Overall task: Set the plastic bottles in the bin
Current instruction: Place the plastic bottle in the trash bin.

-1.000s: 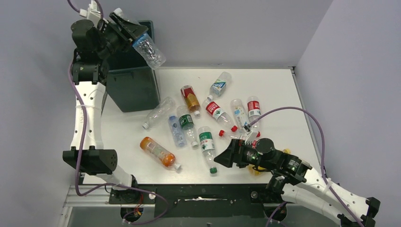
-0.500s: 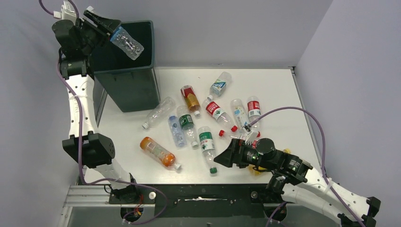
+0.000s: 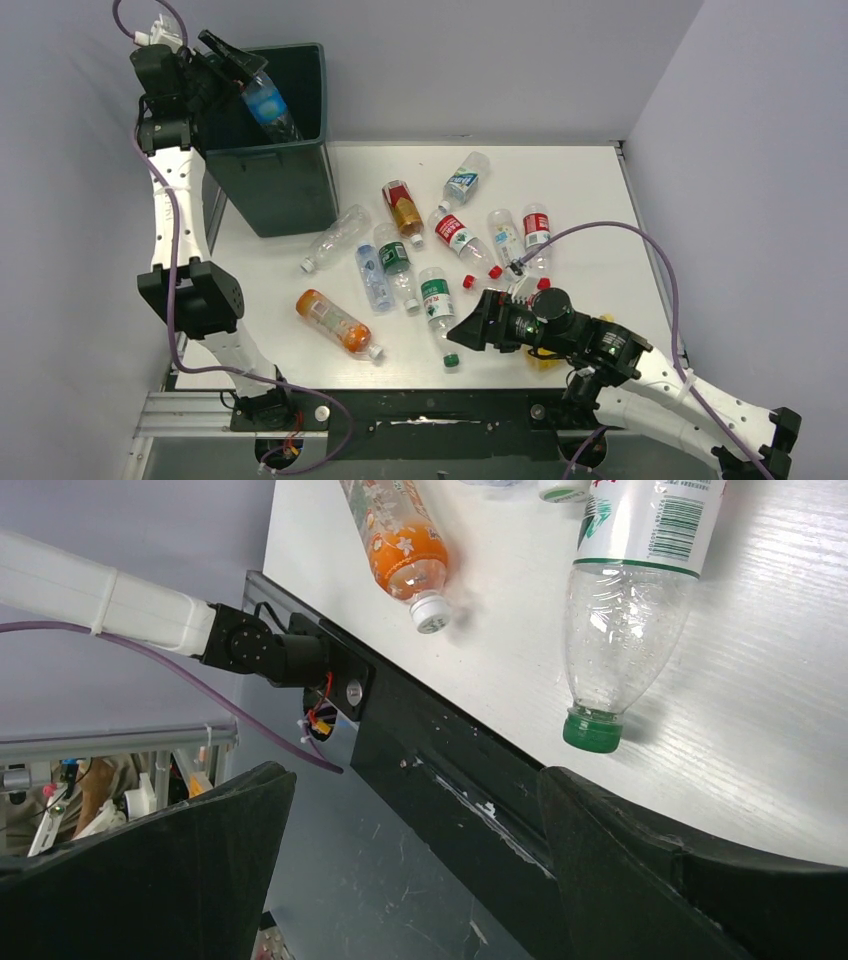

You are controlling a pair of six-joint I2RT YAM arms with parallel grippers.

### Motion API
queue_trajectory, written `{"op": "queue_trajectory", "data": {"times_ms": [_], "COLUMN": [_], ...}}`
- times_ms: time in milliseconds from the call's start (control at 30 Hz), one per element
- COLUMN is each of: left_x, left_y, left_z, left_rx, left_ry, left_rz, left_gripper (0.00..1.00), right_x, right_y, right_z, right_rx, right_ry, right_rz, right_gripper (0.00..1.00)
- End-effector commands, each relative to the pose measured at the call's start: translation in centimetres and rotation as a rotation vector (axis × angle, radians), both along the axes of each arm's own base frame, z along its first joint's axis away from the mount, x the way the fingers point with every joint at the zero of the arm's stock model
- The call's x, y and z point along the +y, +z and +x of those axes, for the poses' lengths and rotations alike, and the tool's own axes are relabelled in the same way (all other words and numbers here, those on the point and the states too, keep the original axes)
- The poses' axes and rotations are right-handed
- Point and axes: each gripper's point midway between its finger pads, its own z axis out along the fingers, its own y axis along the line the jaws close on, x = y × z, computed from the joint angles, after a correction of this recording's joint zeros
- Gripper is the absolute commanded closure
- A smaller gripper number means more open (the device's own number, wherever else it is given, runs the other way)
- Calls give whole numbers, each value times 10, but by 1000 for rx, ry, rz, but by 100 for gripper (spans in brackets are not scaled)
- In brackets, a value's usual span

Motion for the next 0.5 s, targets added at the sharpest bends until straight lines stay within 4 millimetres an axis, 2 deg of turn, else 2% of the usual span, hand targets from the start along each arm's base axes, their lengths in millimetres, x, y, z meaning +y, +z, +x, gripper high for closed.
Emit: {"op": "queue_trajectory", "data": {"times_ms": [0, 167, 300, 367, 467], "left_x": [2, -1, -9, -17, -41], "left_y": [12, 7, 17, 24, 39], "left_z": [-5, -11, -21, -28, -42], "left_rx": [6, 47, 33, 27, 13], "left_ry": [31, 39, 31, 10, -33], "left_rz": [92, 122, 129, 123, 134], "left_gripper": [19, 19, 18, 18, 18], "right_x": [13, 16, 17, 18, 17], "right_y": [22, 19, 18, 18, 17], "right_z": [3, 2, 1, 0, -1], "right_rx": [-42, -38, -35, -38, -39], "right_ry": [18, 19, 22, 21, 20], "right_rz": [75, 82, 82, 83, 83], "right_gripper": [2, 2, 2, 2, 2]}}
